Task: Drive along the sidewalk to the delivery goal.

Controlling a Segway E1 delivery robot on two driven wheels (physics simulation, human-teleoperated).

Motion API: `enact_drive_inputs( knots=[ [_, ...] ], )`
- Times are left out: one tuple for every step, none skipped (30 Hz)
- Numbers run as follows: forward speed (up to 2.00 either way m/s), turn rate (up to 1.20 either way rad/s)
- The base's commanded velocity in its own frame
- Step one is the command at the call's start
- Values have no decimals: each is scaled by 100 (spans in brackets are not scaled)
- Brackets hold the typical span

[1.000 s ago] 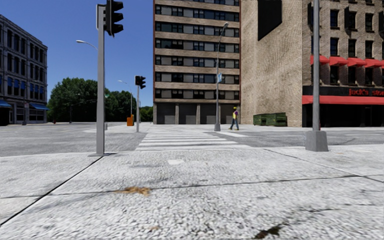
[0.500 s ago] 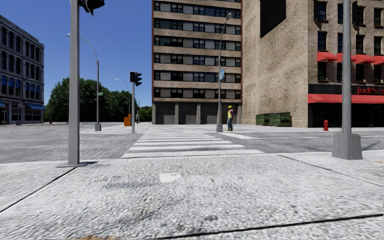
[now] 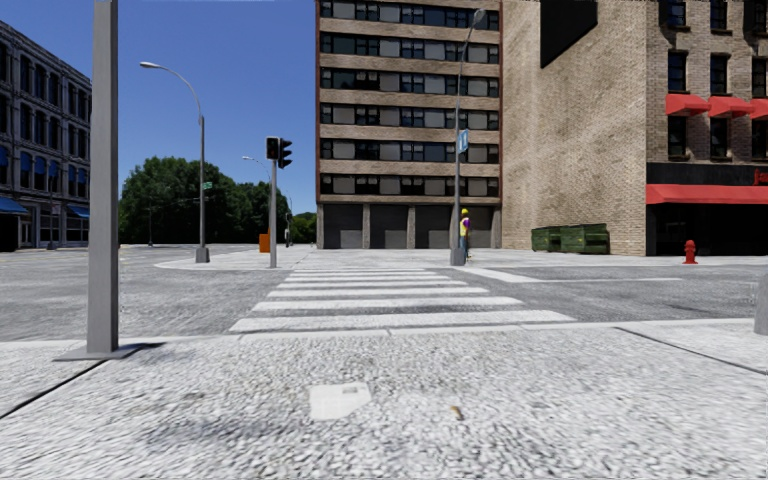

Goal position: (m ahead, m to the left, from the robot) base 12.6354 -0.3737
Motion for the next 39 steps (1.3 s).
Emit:
enact_drive_inputs(
  knots=[
    [145,2],
    [144,1],
    [144,3],
    [144,13],
    [144,13],
    [144,16],
    [144,17],
    [144,18],
    [144,18],
    [144,16],
    [144,0],
    [144,0],
    [144,0],
    [144,0],
    [144,0],
    [144,0],
    [144,0],
    [144,0],
    [144,0],
    [144,0],
    [144,1],
    [143,8],
    [143,14],
    [143,14],
    [143,21],
    [143,23],
    [143,24],
    [143,24],
    [143,24],
    [143,24],
    [143,24],
    [143,24],
    [143,24],
    [142,24],
    [142,24],
    [142,24],
    [141,24],
    [141,24],
    [141,24]
  ],
)
